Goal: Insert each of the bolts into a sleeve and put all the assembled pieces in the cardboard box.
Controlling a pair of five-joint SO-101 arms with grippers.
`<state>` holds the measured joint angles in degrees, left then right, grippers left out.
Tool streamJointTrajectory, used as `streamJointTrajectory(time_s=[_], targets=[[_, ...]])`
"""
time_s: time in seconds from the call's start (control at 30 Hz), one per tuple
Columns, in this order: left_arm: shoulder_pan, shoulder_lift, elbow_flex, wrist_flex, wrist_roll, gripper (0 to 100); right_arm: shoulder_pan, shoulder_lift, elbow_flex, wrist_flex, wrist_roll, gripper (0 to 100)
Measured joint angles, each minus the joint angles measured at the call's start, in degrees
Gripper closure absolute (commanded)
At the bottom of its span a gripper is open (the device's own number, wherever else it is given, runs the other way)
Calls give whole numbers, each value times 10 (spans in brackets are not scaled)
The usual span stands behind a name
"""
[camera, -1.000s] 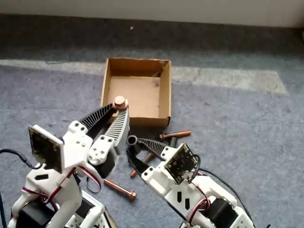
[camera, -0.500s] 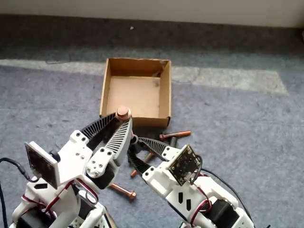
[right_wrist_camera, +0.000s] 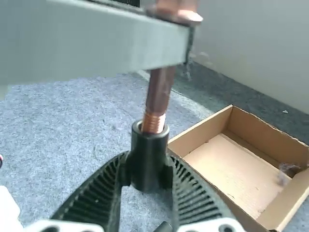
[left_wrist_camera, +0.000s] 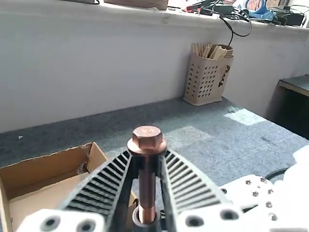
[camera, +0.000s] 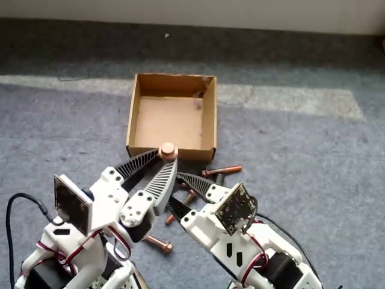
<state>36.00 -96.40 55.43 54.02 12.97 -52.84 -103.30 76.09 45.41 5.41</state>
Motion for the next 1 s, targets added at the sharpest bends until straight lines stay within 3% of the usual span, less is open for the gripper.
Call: streamJointTrajectory(time_s=[0.13, 0.3, 0.43, 0.7, 0.83, 1.0], targets=[[11, -5, 0, 8, -23, 973, 0, 0, 0, -2, 0, 995], [8, -6, 0, 28, -37, 780, -3, 1, 1, -2, 0, 995], [-29, -2, 0, 66, -37, 774, 8, 1, -2, -2, 1, 995], [-217, -6, 0, 76, -38, 776, 86, 17, -2, -2, -20, 995], [-329, -6, 0, 76, -38, 776, 136, 133, -30, -1, -39, 995], [-455, -7, 33, 95, -38, 776, 146, 339, -142, -1, -42, 995]])
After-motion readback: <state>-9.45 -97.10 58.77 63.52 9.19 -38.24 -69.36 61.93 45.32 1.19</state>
